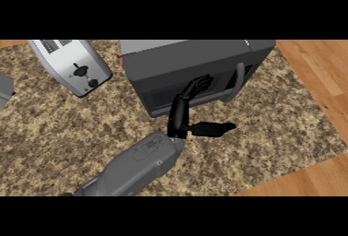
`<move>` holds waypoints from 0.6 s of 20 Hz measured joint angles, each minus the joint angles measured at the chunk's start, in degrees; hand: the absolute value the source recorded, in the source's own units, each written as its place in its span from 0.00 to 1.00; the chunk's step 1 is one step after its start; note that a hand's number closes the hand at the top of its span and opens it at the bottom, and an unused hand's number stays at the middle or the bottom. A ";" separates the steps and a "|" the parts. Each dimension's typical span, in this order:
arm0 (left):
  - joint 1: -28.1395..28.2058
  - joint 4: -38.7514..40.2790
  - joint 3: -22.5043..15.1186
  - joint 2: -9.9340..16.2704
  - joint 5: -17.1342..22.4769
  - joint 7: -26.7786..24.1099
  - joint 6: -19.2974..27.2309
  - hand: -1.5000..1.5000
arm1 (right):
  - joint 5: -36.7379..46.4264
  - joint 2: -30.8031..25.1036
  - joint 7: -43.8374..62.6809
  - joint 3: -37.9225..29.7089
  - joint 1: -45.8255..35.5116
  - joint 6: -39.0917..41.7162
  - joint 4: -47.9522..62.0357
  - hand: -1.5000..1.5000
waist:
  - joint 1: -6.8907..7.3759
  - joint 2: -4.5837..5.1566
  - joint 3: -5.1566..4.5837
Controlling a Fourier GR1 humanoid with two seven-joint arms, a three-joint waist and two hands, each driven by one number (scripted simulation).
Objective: Pick up the milk, place it into the microwave and close the microwave
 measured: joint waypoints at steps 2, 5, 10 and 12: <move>-0.31 -0.03 -0.21 0.01 0.91 -0.60 0.25 0.00 | 0.56 -0.46 -0.14 -0.15 -0.70 -0.18 0.31 1.00 | -0.01 0.26 0.08; -0.59 0.07 -0.45 0.01 2.20 -1.53 0.63 0.00 | 1.14 -0.97 -0.15 -0.42 -1.78 -0.59 0.70 1.00 | 0.04 0.43 0.14; -0.95 0.14 -0.77 0.01 4.11 -2.98 0.90 0.00 | 1.77 -1.79 -0.02 -0.58 -3.46 -0.84 1.64 1.00 | 0.12 0.72 0.21; -1.05 0.27 -0.86 0.02 4.69 -3.56 1.01 0.00 | 1.95 -1.94 0.03 -0.63 -3.99 -0.98 1.99 1.00 | 0.06 0.77 0.25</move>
